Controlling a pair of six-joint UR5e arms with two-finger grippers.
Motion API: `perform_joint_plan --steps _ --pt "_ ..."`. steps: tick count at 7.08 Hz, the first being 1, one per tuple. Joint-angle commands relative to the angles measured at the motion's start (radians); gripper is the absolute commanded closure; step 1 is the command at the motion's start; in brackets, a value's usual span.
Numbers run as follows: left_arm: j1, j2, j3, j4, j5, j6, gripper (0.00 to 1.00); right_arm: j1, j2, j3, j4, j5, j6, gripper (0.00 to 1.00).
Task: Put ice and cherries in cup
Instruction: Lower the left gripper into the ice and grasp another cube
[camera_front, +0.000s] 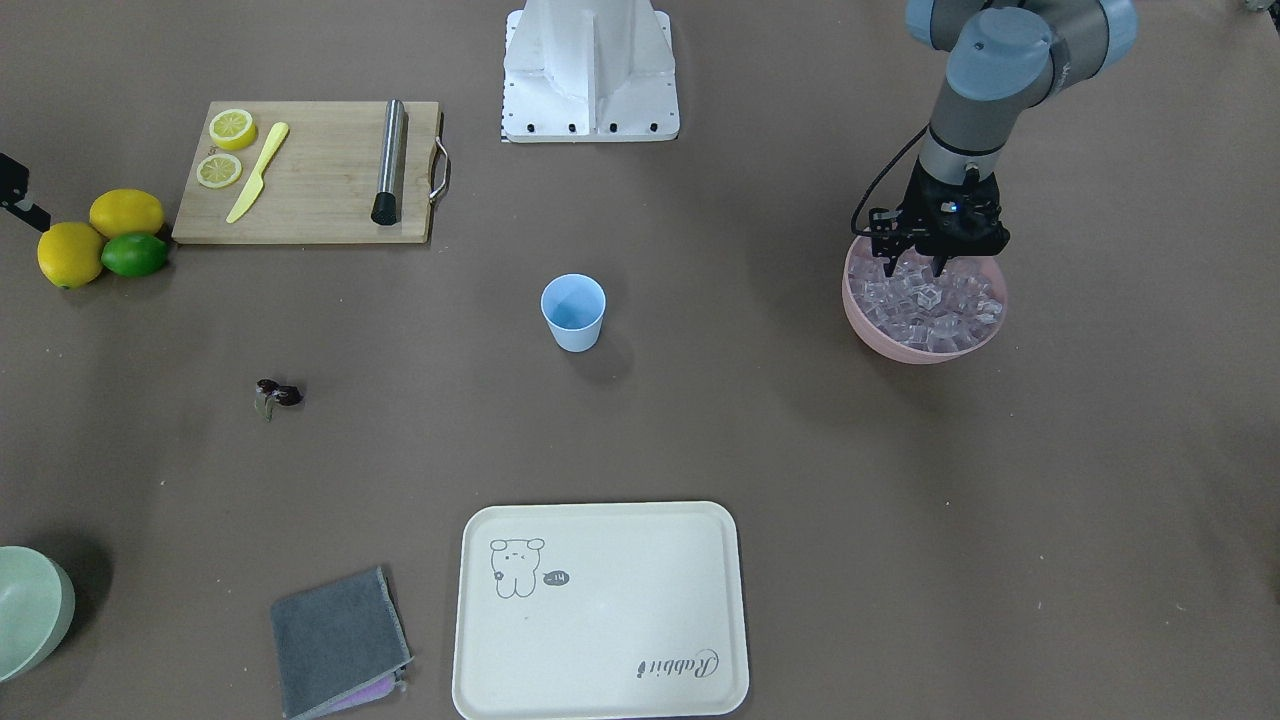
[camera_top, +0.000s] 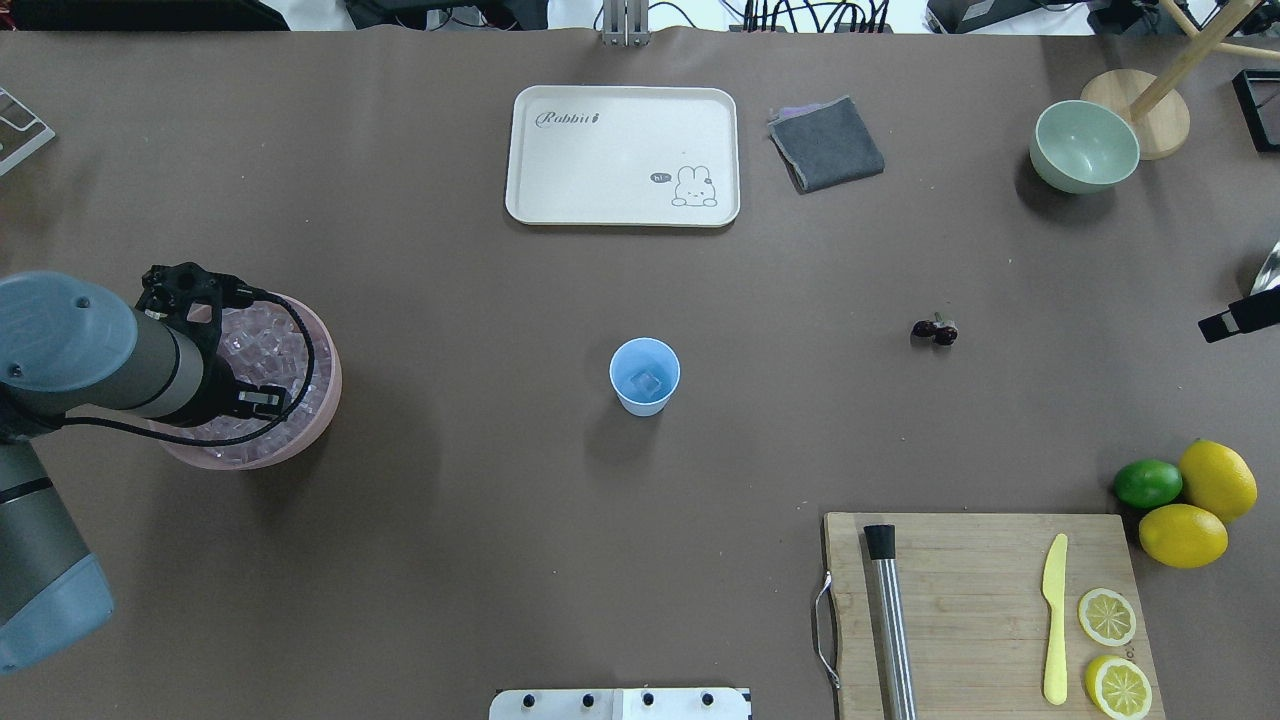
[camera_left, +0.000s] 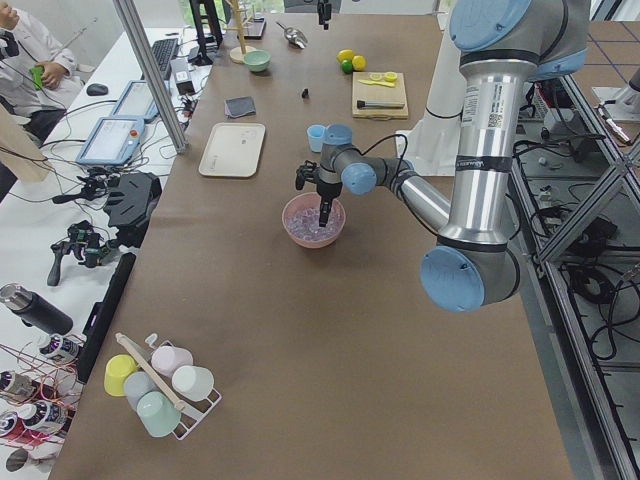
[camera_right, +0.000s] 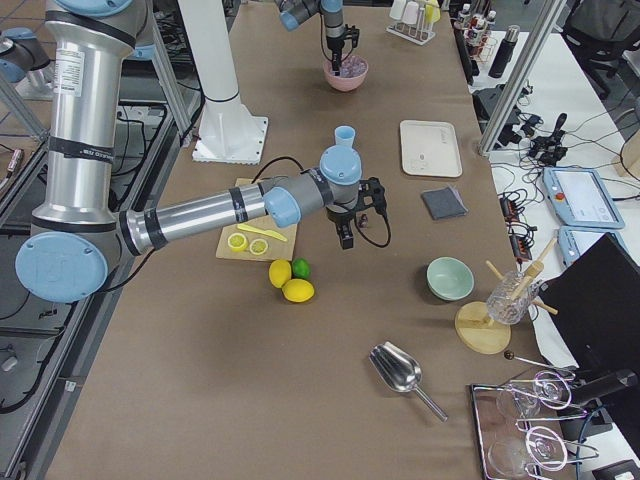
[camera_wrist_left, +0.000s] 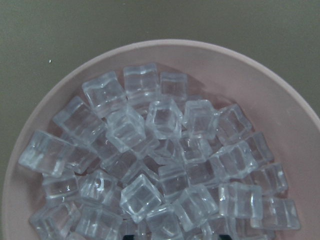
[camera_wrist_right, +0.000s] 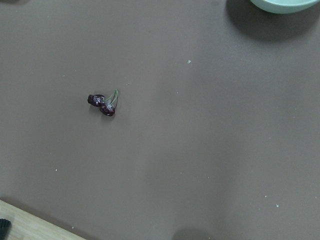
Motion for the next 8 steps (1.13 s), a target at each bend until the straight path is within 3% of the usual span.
perform_joint_plan --steps 1,4,5,7,8 --pt "0.0 -0.017 0.018 -0.006 -0.002 0.002 0.37 0.0 -0.001 0.006 0.0 0.002 0.0 0.0" --pt "0.0 -0.008 0.022 -0.006 0.0 -0.002 0.52 0.0 -0.002 0.009 0.0 0.002 0.002 0.0" --pt "0.0 -0.006 0.022 -0.006 0.0 -0.005 0.63 0.0 -0.007 0.012 0.0 0.003 0.002 0.0" --pt "-0.003 -0.001 0.015 -0.004 -0.002 -0.017 1.0 0.003 -0.016 0.025 0.0 0.052 0.002 0.0" --pt "-0.009 -0.009 0.013 -0.001 -0.005 -0.017 1.0 0.003 -0.027 0.035 0.0 0.054 0.003 0.0"
